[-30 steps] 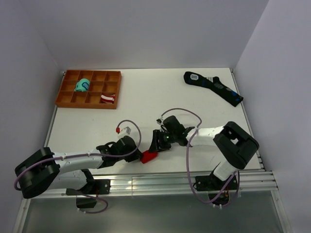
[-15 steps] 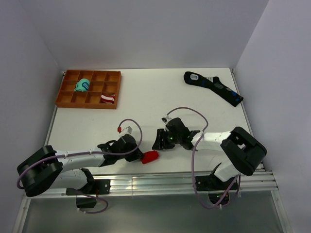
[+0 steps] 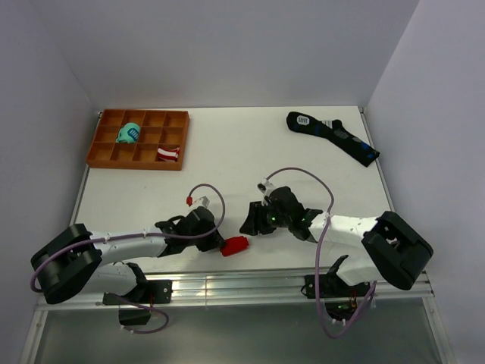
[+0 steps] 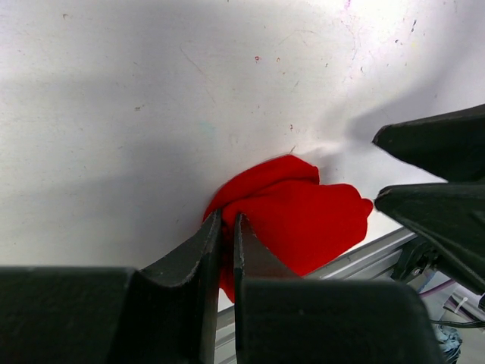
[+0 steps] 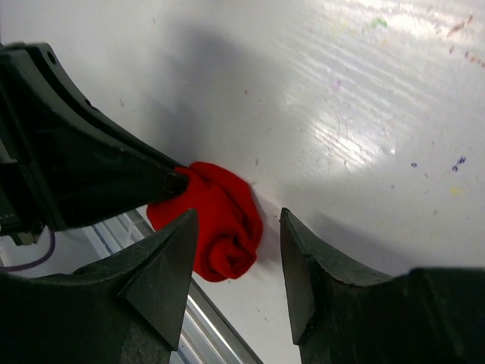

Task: Roll the socks
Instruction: Roll the sock at the center of the board.

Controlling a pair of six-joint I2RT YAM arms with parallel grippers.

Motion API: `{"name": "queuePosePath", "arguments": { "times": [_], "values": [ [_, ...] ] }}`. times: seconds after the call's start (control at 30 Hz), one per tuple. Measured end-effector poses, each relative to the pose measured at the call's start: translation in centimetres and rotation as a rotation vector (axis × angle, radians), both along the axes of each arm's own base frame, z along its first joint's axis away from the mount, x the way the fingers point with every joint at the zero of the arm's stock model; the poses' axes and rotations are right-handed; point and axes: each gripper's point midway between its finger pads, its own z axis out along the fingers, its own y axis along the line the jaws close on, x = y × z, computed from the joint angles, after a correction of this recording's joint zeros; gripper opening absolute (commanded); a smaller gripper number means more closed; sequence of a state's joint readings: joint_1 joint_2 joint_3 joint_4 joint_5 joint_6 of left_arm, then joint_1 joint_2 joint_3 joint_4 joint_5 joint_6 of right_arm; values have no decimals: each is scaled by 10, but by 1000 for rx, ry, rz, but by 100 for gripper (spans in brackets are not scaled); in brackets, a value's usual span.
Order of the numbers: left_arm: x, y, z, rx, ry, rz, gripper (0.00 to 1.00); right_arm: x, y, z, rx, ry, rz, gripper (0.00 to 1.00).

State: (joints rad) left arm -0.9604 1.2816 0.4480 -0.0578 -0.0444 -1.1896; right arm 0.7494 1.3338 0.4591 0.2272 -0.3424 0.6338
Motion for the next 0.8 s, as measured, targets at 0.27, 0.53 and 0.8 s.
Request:
{"name": "queuePosePath", "arguments": {
  "times": [0.27, 0.53, 0.8],
  "values": [
    [-1, -4, -1, -2, 21, -12, 0, -19, -9, -13, -2, 31, 28, 56],
    [-2, -10, -1, -4, 38, -25, 0, -20, -3, 4, 58, -17, 47, 56],
    [-2, -10, -1, -5, 43, -28, 0, -31, -7, -3, 48, -8, 63, 57]
  ]
}}
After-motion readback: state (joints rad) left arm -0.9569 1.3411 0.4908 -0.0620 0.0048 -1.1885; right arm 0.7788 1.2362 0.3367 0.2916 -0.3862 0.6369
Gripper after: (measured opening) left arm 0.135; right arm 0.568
